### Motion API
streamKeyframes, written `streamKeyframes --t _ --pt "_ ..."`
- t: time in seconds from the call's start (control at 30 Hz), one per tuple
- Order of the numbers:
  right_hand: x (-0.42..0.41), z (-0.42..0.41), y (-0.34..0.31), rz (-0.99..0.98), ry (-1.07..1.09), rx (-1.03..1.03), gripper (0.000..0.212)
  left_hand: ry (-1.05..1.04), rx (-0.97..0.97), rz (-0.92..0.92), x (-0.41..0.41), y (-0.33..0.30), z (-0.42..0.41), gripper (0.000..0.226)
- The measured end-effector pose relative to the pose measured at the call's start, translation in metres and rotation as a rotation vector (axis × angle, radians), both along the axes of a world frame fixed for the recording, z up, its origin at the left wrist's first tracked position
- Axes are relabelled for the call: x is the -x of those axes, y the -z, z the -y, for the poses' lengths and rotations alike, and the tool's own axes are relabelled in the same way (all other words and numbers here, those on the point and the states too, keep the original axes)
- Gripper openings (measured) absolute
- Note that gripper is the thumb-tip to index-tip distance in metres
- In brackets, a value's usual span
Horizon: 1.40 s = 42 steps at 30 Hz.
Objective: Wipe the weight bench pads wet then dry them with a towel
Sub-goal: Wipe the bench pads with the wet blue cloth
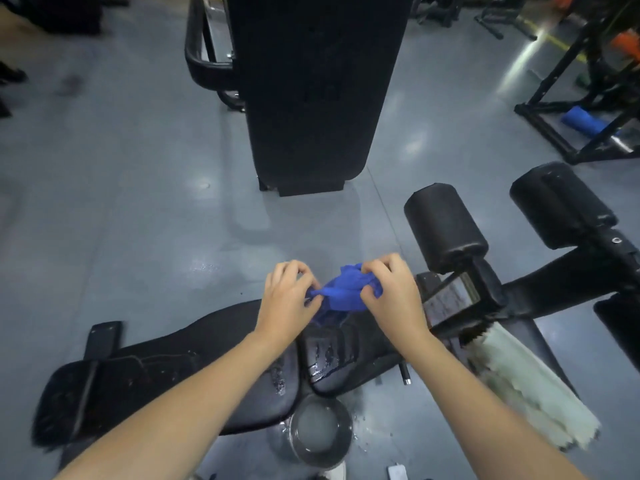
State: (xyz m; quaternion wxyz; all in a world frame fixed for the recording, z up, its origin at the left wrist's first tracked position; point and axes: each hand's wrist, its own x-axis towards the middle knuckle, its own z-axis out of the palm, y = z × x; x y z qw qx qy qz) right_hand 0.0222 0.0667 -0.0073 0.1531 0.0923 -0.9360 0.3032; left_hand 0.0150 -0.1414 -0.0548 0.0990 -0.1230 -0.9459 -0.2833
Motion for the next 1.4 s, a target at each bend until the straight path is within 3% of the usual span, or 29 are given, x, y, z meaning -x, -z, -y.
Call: streamKeyframes --t 0.4,0.57,0.77,1.0,1.4 --pt "-0.06 0.041 0.192 0.242 0.072 -0.082 0.035 0.06 0.009 0.18 -0.053 0.188 0.034 0.019" --pt "-0.071 0.036 0.267 0.224 0.082 -0.135 0.039 0.066 -0.02 0.187 -0.061 0.266 0.026 0.017" --pt "-0.065 0.029 0.338 0.113 0.079 -0.176 0.046 0.074 -0.072 0.073 -0.059 0.342 0.016 0.012" --pt "-0.066 0.033 0.381 -0.063 0.073 -0.076 0.037 0.11 -0.192 -0.158 -0.051 0.39 0.012 0.013" --pt "-0.068 0.047 0.41 -0.15 0.067 -0.433 0.062 0.24 -0.126 -0.426 -0.03 0.402 0.025 0.017"
